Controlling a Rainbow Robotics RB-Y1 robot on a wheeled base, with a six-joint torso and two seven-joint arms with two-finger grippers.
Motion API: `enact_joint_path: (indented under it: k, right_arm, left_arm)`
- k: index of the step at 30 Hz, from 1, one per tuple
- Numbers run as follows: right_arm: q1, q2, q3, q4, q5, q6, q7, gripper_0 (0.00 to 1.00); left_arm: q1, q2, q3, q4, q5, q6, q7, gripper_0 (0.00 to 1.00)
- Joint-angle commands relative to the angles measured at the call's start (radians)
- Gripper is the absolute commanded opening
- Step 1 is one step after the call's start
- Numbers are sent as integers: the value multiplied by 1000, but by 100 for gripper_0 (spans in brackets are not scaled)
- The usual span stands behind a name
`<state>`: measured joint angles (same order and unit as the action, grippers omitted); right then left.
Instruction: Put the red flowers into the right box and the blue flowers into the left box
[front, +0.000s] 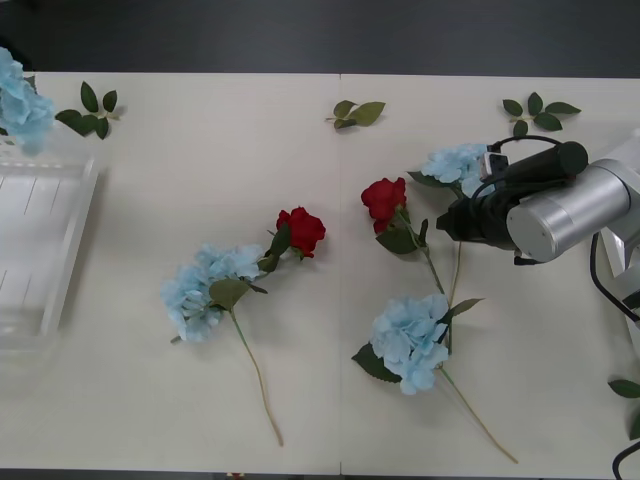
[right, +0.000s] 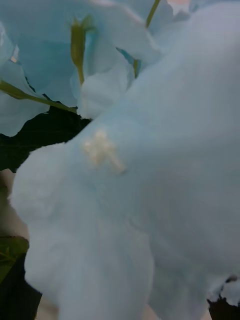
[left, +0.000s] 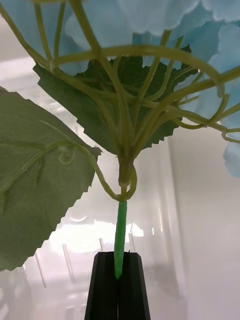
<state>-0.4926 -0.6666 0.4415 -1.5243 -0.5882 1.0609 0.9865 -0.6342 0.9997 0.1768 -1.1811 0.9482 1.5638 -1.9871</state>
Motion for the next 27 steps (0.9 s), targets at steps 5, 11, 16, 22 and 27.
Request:
enact_joint_path:
  k: [5,11,16,22,27]
  right_arm:
    - [-26,5,-17,24,-2,-29,6,89]
    - [-57,39,-17,101,1,-56,20,89]
    - [-81,55,-15,144,1,-62,35,88]
    - [-84,58,-14,154,-2,-68,49,76]
    - [-86,59,-14,168,-2,-81,61,38]
  left_arm:
    - [82,40,56,-29,-29,4,198,0]
    - [103,40,-17,-29,-80,-37,309,0]
    - [105,40,-100,-26,-109,-76,383,0]
    - [105,40,-178,48,-114,-153,415,0]
    - [105,40,-250,86,-109,-248,418,0]
